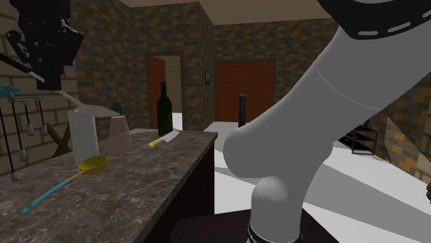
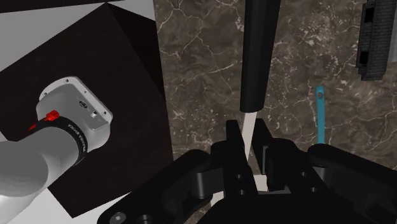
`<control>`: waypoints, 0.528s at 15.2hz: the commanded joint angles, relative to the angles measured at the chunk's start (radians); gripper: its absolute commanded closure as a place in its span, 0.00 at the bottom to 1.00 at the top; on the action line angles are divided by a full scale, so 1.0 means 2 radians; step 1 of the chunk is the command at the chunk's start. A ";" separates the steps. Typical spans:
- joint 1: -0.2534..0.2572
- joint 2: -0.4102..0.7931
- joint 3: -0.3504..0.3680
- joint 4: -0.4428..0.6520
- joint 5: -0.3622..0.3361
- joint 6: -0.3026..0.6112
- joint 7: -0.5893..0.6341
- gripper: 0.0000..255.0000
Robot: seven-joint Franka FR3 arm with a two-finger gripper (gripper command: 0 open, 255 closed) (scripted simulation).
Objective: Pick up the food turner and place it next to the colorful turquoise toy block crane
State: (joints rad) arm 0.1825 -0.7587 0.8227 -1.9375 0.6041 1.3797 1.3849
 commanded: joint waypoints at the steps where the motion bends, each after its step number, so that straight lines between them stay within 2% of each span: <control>1: 0.002 -0.006 0.003 -0.016 0.004 0.011 -0.003 1.00; 8: 0.011 -0.023 0.015 -0.068 0.019 0.048 -0.014 1.00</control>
State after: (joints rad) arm 0.2008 -0.7988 0.8500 -2.0584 0.6363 1.4649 1.3585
